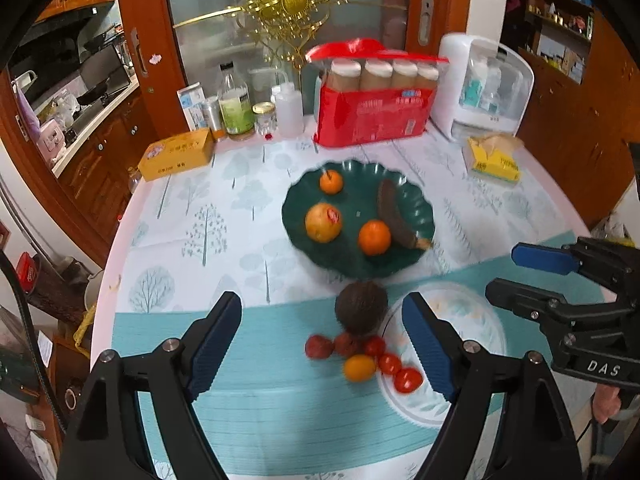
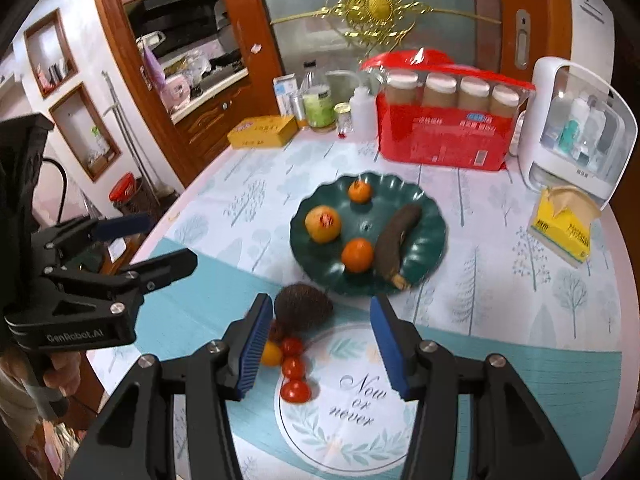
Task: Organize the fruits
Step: 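Withdraw both tools from the plate toward the remaining fruit, then grasp a cherry tomato with the right tool while the left tool grasps the yellow orange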
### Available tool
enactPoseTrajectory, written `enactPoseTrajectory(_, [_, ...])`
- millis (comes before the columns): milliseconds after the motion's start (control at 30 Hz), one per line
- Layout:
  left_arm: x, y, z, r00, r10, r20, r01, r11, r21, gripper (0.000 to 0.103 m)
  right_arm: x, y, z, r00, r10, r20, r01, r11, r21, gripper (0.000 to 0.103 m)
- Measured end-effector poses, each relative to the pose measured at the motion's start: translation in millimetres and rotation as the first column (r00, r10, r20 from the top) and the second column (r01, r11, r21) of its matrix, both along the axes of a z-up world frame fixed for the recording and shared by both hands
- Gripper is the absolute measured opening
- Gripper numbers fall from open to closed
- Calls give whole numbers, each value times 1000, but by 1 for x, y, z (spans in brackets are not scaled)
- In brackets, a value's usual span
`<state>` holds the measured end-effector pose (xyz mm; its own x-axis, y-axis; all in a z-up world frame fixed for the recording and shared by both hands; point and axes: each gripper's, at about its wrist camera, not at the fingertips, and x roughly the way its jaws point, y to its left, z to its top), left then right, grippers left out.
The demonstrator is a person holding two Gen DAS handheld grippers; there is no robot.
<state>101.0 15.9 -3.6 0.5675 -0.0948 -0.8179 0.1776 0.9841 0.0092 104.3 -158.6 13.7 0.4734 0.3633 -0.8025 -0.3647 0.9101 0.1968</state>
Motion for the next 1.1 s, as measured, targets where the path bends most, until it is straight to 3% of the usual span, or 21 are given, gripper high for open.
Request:
enactPoseTrajectory(267, [-20, 3, -73, 996, 5, -91, -4, 1000, 12, 81, -27, 10, -71, 993, 34, -115, -35, 999, -10, 52])
enactPoseTrajectory(533, [-15, 7, -132, 979, 32, -203, -48, 996, -73, 81, -43, 31, -133, 975, 67, -213, -76, 997, -33, 52])
enactPoseTrajectory(800, [1, 2, -156, 965, 51, -258, -86, 988, -126, 81, -41, 53, -160, 974, 90, -209, -106, 992, -70, 51])
enactPoseTrajectory(900, [4, -2, -162, 963, 46, -266, -81, 989, -124, 81, -42, 52, -161, 978, 87, -187, -102, 992, -70, 38])
enactPoseTrajectory(1100, [8, -12, -170, 960, 28, -278, -62, 992, -114, 70, -38, 39, -162, 980, 54, -192, -67, 996, -65, 37])
